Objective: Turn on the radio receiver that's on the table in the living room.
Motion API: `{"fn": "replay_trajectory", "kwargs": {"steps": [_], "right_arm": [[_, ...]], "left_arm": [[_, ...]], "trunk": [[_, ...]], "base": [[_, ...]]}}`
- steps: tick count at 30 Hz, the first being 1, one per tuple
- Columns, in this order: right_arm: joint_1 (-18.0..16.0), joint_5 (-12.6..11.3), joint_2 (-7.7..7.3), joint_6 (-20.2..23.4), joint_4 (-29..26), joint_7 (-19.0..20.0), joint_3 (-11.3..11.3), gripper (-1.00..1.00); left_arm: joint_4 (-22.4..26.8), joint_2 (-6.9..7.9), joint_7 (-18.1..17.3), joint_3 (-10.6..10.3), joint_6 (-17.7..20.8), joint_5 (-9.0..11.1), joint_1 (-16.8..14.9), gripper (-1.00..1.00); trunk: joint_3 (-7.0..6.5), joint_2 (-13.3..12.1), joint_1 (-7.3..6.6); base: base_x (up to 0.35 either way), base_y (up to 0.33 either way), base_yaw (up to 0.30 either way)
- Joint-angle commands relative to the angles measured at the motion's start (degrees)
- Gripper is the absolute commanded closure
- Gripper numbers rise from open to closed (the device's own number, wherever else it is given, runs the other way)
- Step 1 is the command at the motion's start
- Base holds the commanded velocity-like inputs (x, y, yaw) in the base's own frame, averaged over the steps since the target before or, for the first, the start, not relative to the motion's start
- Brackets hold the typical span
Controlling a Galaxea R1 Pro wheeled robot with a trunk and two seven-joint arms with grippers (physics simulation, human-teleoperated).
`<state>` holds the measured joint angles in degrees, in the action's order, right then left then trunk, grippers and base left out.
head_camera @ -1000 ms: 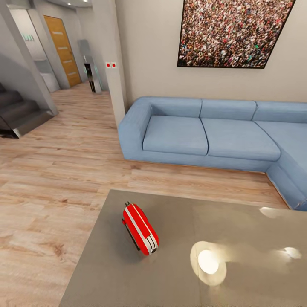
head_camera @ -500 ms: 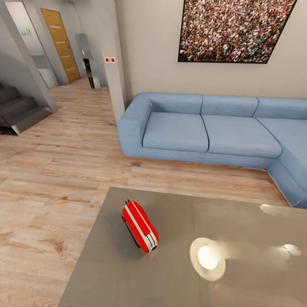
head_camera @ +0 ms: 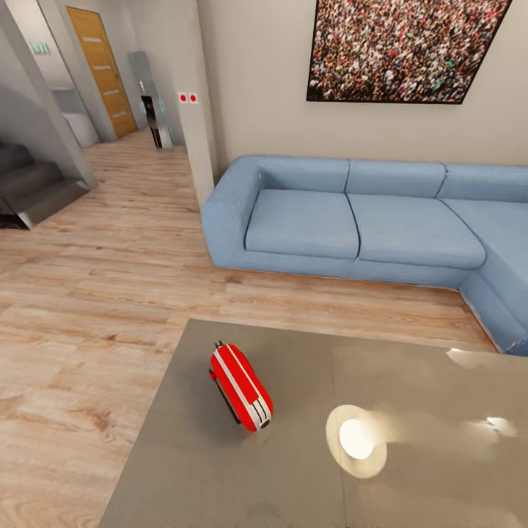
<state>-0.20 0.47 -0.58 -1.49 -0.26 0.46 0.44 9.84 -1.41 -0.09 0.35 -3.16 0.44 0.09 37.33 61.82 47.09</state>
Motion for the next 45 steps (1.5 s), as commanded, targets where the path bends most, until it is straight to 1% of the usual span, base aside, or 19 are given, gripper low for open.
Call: {"fn": "replay_trajectory", "kwargs": {"steps": [1,14,45], "right_arm": [[0.0,-0.01,-0.01,0.0,0.0,0.01,0.0,-1.0],[0.02,0.01,0.2,0.06,0.0,-0.22,0.0,-1.0],[-0.02,0.05,0.23,0.0,0.0,-0.29,0.17,-1.0]], "left_arm": [[0.0,0.0,0.0,0.0,0.0,0.0,0.0,-1.0],[0.0,0.0,0.0,0.0,0.0,0.0,0.0,-1.0],[0.0,-0.01,0.0,0.0,0.0,-0.01,0.0,-1.0]], "trunk": [[0.01,0.0,0.0],[0.06,0.0,0.0],[2.92,0.0,0.0]], "base": [[0.0,0.0,0.0],[0.0,0.0,0.0],[0.0,0.0,0.0]]}}
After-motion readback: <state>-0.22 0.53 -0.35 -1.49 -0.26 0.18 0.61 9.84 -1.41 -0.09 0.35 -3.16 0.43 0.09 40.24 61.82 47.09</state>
